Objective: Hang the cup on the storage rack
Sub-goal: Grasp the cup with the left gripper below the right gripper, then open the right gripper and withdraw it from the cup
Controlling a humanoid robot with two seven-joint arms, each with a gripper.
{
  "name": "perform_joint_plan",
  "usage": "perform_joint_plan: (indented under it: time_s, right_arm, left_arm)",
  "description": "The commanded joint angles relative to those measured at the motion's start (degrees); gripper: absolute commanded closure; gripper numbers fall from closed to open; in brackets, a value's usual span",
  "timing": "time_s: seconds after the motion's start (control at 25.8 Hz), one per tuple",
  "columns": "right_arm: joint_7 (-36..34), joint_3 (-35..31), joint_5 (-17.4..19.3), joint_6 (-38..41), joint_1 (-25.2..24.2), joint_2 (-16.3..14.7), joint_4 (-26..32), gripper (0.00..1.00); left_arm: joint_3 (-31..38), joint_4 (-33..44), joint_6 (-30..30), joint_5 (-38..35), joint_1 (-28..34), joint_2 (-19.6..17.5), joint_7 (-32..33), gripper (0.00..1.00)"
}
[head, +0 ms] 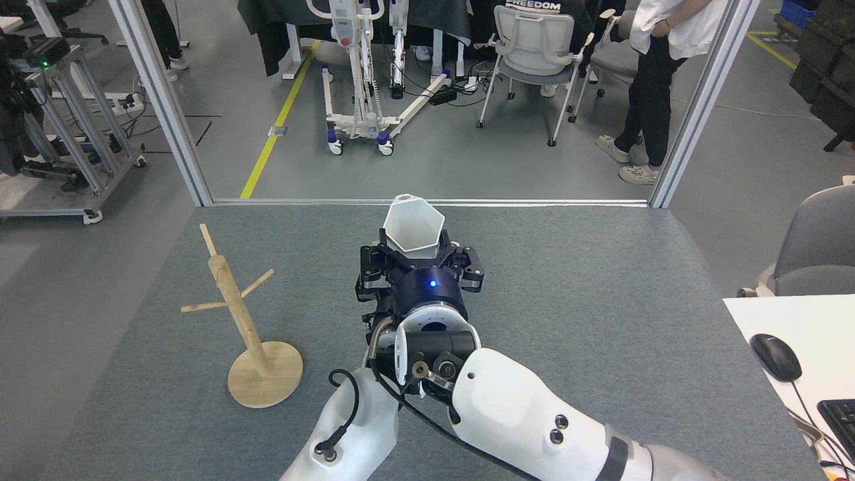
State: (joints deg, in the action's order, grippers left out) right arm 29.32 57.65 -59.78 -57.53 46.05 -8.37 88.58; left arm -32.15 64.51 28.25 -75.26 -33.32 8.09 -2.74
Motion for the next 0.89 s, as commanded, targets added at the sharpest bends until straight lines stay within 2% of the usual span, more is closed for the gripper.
perform_joint_plan:
  time_s: [0.0, 0.04, 0.12, 0.15, 0.19, 0.27, 0.46, 0.74, 0.85]
  right_arm:
    - [-0.14, -0.08, -0.07, 1.28, 0.01, 0.02, 0.01, 0.95]
    - [-0.32, -0.08, -0.34, 1.72, 0.01, -0.07, 0.01, 0.80]
    - [-0.67, -0.43, -1.48, 2.07, 0.01, -0.07, 0.01, 0.38]
    - [-0.67, -0.43, -1.92, 2.07, 0.01, -0.07, 0.01, 0.25]
    - [-0.76, -0.43, -2.36, 2.07, 0.01, -0.07, 0.01, 0.16]
    - [-0.84, -0.43, -3.06, 2.16, -0.08, -0.07, 0.01, 0.04]
    - [-1.02, -0.43, -4.99, 2.34, 0.18, -0.07, 0.89, 0.01]
    - [-2.60, -1.22, -11.85, 3.74, 0.45, -1.21, 3.70, 0.01]
    - [-6.64, -5.79, -13.08, 4.45, 0.45, -2.71, 4.32, 0.01]
  left_arm:
    - [-0.20, 0.36, -1.01, -0.06, 0.01, -0.01, 2.56, 0.90]
    - [-0.28, 0.44, -1.27, -0.06, 0.01, -0.01, 2.65, 0.93]
    - [-0.28, 0.71, -2.32, -0.15, 0.10, -0.01, 2.74, 0.99]
    - [-0.28, 0.71, -2.85, -0.23, 0.10, -0.01, 2.82, 1.00]
    - [-0.28, 0.71, -3.47, -0.23, 0.10, -0.01, 2.82, 1.00]
    - [-0.28, 0.80, -4.79, -0.32, 0.19, -0.01, 2.82, 1.00]
    - [-0.55, 0.88, -5.75, -0.41, 0.28, -0.01, 2.74, 1.00]
    - [-0.46, 4.84, -7.51, -1.29, 1.51, -0.10, 2.65, 1.00]
    - [-0.46, 6.25, -7.51, -2.25, 3.18, -0.10, 2.65, 1.00]
